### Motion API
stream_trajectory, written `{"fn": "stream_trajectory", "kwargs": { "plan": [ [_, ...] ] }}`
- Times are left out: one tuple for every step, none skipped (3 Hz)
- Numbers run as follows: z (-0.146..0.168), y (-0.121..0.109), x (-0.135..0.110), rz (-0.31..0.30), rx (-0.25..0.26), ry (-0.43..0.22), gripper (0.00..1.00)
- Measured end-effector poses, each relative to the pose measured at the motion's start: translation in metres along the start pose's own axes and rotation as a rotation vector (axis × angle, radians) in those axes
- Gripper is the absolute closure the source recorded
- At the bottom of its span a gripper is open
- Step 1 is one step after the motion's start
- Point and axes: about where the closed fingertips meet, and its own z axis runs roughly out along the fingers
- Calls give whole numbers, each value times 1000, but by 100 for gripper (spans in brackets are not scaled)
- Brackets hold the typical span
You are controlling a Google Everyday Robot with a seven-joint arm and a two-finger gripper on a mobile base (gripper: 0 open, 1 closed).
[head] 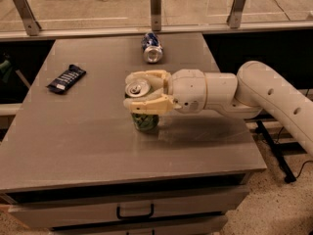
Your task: Place green can upright
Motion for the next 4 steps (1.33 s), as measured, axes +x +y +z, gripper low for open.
{"fn": "stream_trajectory", "kwargs": {
  "plan": [
    [-6,-3,3,3,8,-1,14],
    [-13,-4,5,6,22,3,0],
    [-28,-4,2,-2,50,27,0],
    [-61,-8,-19,-36,98,117,0]
  ]
}}
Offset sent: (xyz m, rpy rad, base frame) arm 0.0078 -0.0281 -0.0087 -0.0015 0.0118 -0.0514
